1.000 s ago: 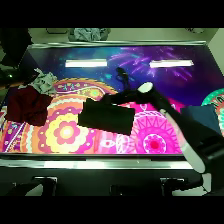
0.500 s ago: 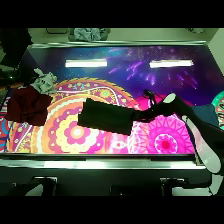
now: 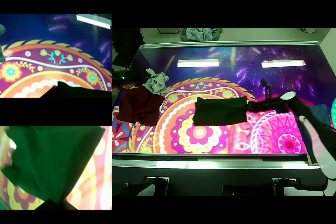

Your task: Fold the shirts.

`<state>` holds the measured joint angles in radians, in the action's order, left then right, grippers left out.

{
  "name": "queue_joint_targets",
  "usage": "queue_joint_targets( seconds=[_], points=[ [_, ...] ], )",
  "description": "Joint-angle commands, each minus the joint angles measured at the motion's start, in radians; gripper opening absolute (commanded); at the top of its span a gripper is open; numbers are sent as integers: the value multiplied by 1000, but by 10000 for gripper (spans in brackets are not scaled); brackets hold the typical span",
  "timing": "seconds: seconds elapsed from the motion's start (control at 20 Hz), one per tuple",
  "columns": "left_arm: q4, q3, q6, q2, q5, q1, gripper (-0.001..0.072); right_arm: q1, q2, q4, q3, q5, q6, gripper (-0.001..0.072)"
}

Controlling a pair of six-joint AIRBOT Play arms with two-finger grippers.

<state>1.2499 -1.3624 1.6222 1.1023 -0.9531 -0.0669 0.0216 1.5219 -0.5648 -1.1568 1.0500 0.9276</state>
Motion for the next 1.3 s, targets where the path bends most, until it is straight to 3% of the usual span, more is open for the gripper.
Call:
queue_joint_targets(
  seconds=[0.0,0.1,0.2,0.5,0.9,1.1,1.25],
  points=[
    [0,0,-29,2,3,0,33,204,-90,-93,-156,120,32,38],
    [0,0,-29,2,3,0,34,357,-117,-179,-249,206,119,38],
    [0,0,-29,2,3,0,34,497,-122,-184,-349,299,122,38],
    [-1,23,-29,2,2,2,34,808,-122,-184,-509,392,238,38],
    [-19,71,-29,2,2,2,33,1091,-134,-169,-541,624,248,40],
    [-19,72,-30,2,15,2,33,1109,-151,-96,-541,645,236,39],
    [-18,72,-30,2,21,2,33,1112,-151,-77,-541,768,216,39]
  ],
)
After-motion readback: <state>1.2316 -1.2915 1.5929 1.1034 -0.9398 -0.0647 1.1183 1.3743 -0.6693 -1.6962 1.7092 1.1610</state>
